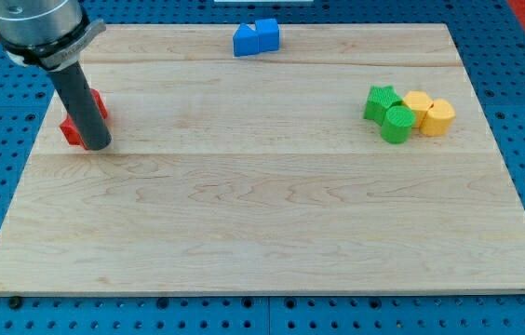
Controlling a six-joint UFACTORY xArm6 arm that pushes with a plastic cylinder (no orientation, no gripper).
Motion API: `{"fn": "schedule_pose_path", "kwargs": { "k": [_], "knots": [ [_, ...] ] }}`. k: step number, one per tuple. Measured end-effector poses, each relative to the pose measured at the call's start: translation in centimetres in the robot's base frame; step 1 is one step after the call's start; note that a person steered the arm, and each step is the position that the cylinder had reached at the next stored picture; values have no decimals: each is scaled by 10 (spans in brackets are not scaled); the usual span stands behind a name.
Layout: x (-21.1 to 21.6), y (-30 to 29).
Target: Move the blue cube along with the blue triangle towards the top left
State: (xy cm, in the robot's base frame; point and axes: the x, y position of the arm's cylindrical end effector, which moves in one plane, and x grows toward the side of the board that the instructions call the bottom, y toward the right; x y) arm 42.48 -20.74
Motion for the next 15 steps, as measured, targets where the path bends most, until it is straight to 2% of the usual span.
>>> {"fn": "schedule_pose_path", "kwargs": {
  "k": [1,2,3,5,6,7,8,10,11,12,13,15],
  "knots": [
    [-8,42],
    [-55,134],
    [-89,182],
    [-131,265],
    [-175,316],
    [-225,287],
    [-222,230],
    [-171,141],
    [-165,111],
    [-214,161],
    [-231,161],
    [-198,118]
  ]
}}
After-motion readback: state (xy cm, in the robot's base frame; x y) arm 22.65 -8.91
